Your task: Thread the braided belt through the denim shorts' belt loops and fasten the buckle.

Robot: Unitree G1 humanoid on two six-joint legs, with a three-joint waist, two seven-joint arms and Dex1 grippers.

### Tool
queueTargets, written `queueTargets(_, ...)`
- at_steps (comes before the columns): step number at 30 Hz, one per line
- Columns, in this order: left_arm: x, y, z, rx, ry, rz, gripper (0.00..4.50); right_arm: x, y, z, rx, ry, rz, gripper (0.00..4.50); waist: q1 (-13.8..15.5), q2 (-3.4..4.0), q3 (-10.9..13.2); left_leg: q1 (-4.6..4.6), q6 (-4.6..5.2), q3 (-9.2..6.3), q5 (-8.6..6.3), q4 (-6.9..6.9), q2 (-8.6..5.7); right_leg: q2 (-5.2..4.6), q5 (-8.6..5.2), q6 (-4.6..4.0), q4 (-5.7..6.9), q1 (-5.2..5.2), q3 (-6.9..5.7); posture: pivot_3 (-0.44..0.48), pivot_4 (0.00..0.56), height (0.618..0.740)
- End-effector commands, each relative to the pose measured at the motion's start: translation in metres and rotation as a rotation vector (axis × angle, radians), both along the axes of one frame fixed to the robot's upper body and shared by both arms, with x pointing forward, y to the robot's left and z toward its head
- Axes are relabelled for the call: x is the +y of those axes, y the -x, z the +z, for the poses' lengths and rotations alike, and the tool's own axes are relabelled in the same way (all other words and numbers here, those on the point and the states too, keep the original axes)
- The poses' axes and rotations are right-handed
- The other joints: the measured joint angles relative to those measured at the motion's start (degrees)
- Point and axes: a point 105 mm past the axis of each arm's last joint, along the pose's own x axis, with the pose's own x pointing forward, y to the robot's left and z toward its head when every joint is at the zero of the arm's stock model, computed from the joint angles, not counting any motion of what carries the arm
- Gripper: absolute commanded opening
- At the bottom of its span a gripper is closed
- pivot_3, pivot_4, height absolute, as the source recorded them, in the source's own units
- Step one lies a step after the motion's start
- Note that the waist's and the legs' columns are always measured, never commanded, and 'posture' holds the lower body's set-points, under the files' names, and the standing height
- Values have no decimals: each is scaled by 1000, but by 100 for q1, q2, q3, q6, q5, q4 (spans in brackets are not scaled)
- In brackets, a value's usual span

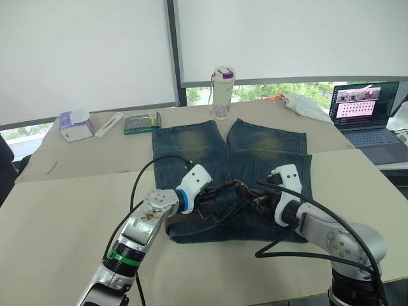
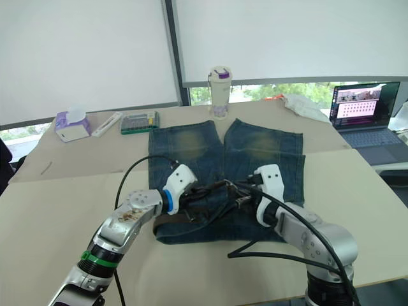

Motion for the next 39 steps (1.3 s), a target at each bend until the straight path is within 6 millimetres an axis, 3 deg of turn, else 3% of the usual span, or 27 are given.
queueTargets(1,-6,1,11,-47,6,-22,0,13,4,14,-72,3,62,7,0,0,0,0,0,0,0,0,0,0,0,0,0,0,0,0,150,740)
queueTargets(16,-22,2,14,-101,-1,-102,0,41,11,2,-97,128,197,7,-23,0,0,1,-1,0,1,-1,1,1,0,0,-1,0,-1,0,150,740)
queueTargets(26,-21,3,9,-84,17,-115,0,39,18,-7,-125,250,276,7,-19,-1,0,1,-1,0,1,-1,0,1,0,0,-4,1,-2,0,150,740)
queueTargets(29,-21,3,8,-82,22,-113,0,40,29,-1,-151,246,353,1036,-11,-2,0,1,-1,0,1,0,0,1,-1,1,-5,3,-4,0,150,740)
queueTargets(34,-20,3,8,-86,22,-116,0,20,36,13,-223,315,386,2746,9,-4,1,-1,1,1,0,3,0,0,-2,3,-9,6,-4,0,150,740)
queueTargets(39,-20,4,8,-90,24,-121,0,-10,20,31,-351,586,351,2746,28,-4,2,-2,4,3,-2,16,-2,-1,-3,4,-12,11,-7,0,150,740)
